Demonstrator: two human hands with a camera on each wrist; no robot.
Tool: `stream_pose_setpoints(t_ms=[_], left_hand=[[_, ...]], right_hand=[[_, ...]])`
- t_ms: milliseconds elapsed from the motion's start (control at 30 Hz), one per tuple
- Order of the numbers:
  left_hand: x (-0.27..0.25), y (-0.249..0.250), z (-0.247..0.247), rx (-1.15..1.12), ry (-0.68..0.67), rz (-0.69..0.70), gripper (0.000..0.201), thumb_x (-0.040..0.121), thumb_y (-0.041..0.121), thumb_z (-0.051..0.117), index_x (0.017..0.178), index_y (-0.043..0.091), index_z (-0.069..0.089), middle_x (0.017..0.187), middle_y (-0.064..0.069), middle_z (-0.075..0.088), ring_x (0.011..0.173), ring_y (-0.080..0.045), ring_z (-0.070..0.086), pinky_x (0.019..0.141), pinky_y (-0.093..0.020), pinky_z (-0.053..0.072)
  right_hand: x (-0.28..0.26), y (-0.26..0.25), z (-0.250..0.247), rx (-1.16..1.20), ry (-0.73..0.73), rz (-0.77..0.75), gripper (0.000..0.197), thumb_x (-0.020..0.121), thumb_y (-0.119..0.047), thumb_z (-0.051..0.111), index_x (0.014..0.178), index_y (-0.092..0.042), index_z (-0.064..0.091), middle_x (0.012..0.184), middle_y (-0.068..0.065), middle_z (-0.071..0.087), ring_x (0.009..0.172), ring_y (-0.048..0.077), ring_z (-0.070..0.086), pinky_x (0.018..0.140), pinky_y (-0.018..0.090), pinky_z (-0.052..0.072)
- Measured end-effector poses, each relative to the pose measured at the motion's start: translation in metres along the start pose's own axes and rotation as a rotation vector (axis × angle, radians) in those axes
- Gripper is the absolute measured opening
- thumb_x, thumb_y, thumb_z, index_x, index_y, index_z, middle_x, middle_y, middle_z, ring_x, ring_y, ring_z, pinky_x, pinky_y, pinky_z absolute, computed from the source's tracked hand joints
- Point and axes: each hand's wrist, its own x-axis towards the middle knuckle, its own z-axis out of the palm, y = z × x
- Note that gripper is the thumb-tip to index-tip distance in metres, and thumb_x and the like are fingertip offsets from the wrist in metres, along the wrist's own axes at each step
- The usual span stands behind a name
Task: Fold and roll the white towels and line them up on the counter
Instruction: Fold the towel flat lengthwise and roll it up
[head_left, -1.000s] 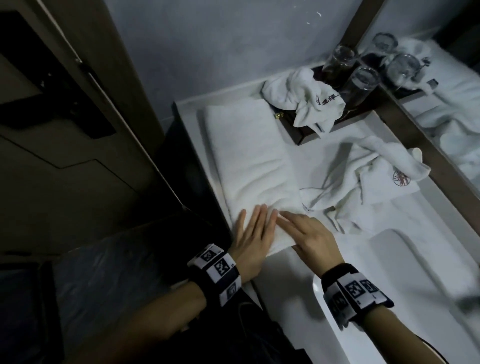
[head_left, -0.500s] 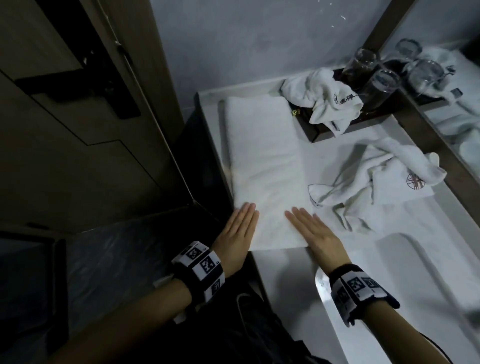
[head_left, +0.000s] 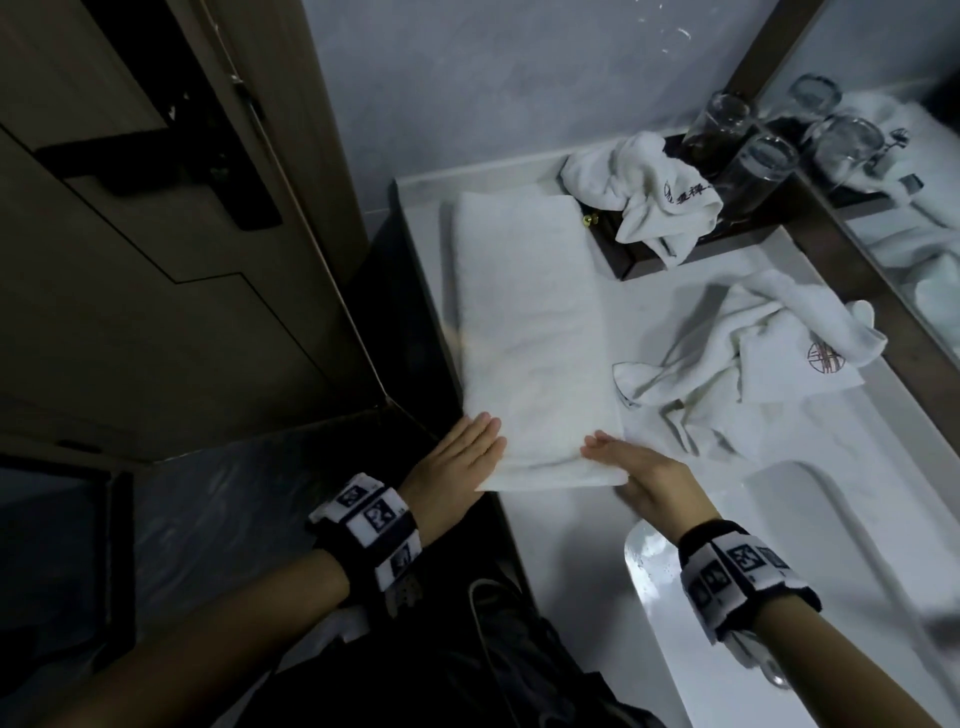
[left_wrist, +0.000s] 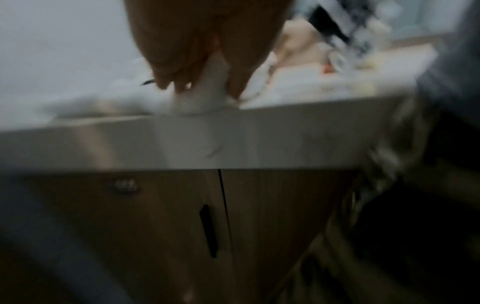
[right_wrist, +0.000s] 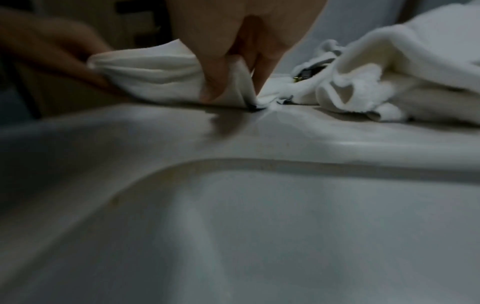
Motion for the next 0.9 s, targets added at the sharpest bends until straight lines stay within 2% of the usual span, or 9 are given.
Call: stream_pose_setpoints(t_ms=[67, 167, 300, 433, 533, 633, 700, 800, 900], left_hand=[[-0.002, -0.012, -0.002, -0.257, -0.032, -0.058, 0.040, 0.078, 0.011, 0.068, 0.113, -0.006, 0.061, 0.127, -0.023, 0.056, 0.123, -0.040, 0.047, 0.114, -0.018, -0.003], [0.007, -0.017, -0.003, -0.591, 0.030, -0.336, 0.040, 0.077, 0.020, 0.072, 0.111, 0.000, 0.064, 0.124, -0.015, 0.061, 0.126, -0.023, 0.047, 0.110, -0.013, 0.013], [0.022, -0.022, -0.007, -0.686, 0.172, -0.597, 0.032, 0.079, 0.021, 0.071, 0.063, -0.003, 0.058, 0.073, -0.024, 0.059, 0.077, -0.032, 0.058, 0.078, -0.038, 0.044], [0.032, -0.028, -0.002, -0.317, 0.027, -0.660, 0.041, 0.086, 0.042, 0.057, 0.085, 0.002, 0.064, 0.103, -0.010, 0.057, 0.102, -0.026, 0.050, 0.095, -0.038, 0.029], [0.040, -0.022, -0.009, -0.151, 0.155, -0.576, 0.038, 0.071, 0.031, 0.075, 0.093, 0.002, 0.061, 0.105, -0.015, 0.053, 0.097, -0.031, 0.051, 0.086, -0.042, 0.042], [0.039, -0.014, -0.008, -0.017, 0.340, -0.157, 0.027, 0.069, 0.007, 0.067, 0.096, 0.008, 0.063, 0.106, -0.004, 0.047, 0.091, -0.022, 0.046, 0.076, -0.030, 0.051], [0.032, -0.011, -0.005, 0.026, 0.272, 0.079, 0.029, 0.073, 0.008, 0.048, 0.096, 0.010, 0.065, 0.102, -0.004, 0.061, 0.089, -0.021, 0.059, 0.081, -0.029, 0.047], [0.019, -0.012, -0.002, 0.083, 0.174, 0.126, 0.035, 0.073, 0.013, 0.048, 0.100, 0.008, 0.069, 0.098, -0.003, 0.071, 0.090, -0.016, 0.067, 0.088, -0.028, 0.050], [0.017, -0.015, 0.005, 0.242, 0.187, 0.163, 0.032, 0.085, 0.005, 0.044, 0.102, 0.011, 0.070, 0.099, 0.000, 0.072, 0.090, -0.012, 0.068, 0.084, -0.024, 0.054]], right_hand=[[0.002, 0.000, -0.003, 0.255, -0.004, 0.196, 0.041, 0.078, 0.007, 0.066, 0.107, -0.022, 0.068, 0.119, -0.009, 0.062, 0.121, 0.013, 0.054, 0.101, 0.013, 0.036], [0.013, 0.001, -0.008, 0.434, 0.001, 0.375, 0.036, 0.081, -0.015, 0.069, 0.094, -0.048, 0.063, 0.103, -0.016, 0.065, 0.100, 0.001, 0.056, 0.084, 0.009, 0.039], [0.033, 0.000, -0.003, 0.389, 0.108, 0.518, 0.029, 0.080, -0.032, 0.069, 0.105, -0.021, 0.060, 0.075, -0.007, 0.055, 0.075, 0.014, 0.051, 0.072, 0.026, 0.040], [0.051, -0.005, 0.001, 0.372, 0.164, 0.633, 0.037, 0.079, -0.041, 0.069, 0.099, -0.017, 0.050, 0.076, -0.005, 0.051, 0.078, 0.018, 0.049, 0.062, 0.023, 0.034], [0.065, -0.008, 0.003, 0.326, 0.141, 0.704, 0.042, 0.081, -0.040, 0.066, 0.108, -0.012, 0.050, 0.096, 0.004, 0.053, 0.093, 0.023, 0.051, 0.076, 0.027, 0.034], [0.076, -0.008, -0.001, 0.324, 0.157, 0.754, 0.042, 0.080, -0.036, 0.068, 0.107, -0.010, 0.050, 0.106, 0.009, 0.057, 0.099, 0.024, 0.053, 0.081, 0.028, 0.034], [0.078, -0.007, -0.003, 0.350, 0.175, 0.770, 0.044, 0.078, -0.035, 0.071, 0.106, -0.009, 0.049, 0.114, 0.012, 0.058, 0.099, 0.022, 0.052, 0.082, 0.027, 0.036], [0.076, -0.013, -0.002, 0.248, 0.245, 0.782, 0.053, 0.076, -0.037, 0.072, 0.114, -0.009, 0.048, 0.115, 0.013, 0.061, 0.106, 0.029, 0.056, 0.082, 0.030, 0.037], [0.067, -0.022, 0.005, -0.169, 0.454, 0.328, 0.043, 0.074, -0.017, 0.076, 0.113, -0.006, 0.058, 0.103, 0.015, 0.063, 0.096, 0.035, 0.058, 0.085, 0.039, 0.039]])
